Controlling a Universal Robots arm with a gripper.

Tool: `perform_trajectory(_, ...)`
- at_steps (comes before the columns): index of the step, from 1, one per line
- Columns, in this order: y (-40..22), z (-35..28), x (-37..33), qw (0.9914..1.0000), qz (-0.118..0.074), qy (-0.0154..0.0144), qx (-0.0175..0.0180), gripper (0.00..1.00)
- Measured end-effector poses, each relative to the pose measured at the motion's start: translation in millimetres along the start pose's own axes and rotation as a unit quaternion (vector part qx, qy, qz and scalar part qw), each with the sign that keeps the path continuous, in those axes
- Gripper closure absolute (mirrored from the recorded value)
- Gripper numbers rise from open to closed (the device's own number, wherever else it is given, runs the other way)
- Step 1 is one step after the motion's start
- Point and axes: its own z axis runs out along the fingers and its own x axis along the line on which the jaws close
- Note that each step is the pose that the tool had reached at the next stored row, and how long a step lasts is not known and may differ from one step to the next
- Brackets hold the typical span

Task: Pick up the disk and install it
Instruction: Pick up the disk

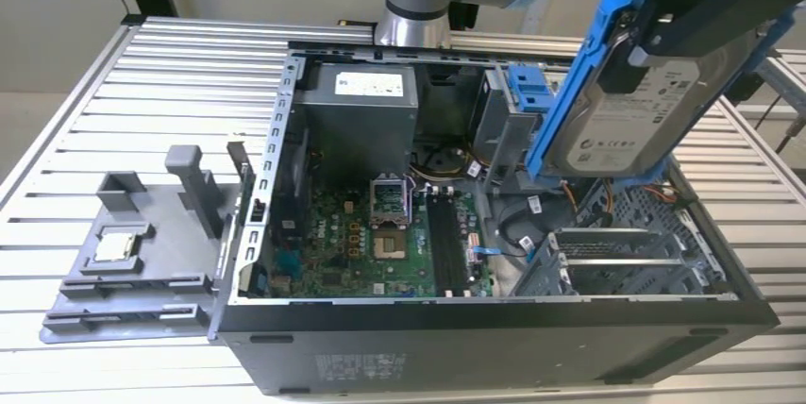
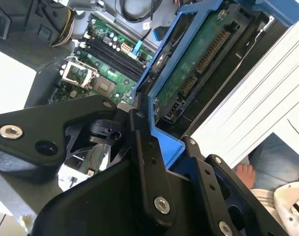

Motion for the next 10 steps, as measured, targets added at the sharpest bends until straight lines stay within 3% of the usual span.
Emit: perform_trajectory(10, -14.0, 9.3, 5.2, 0.99999, 0.005, 0.0, 0.0, 1.0)
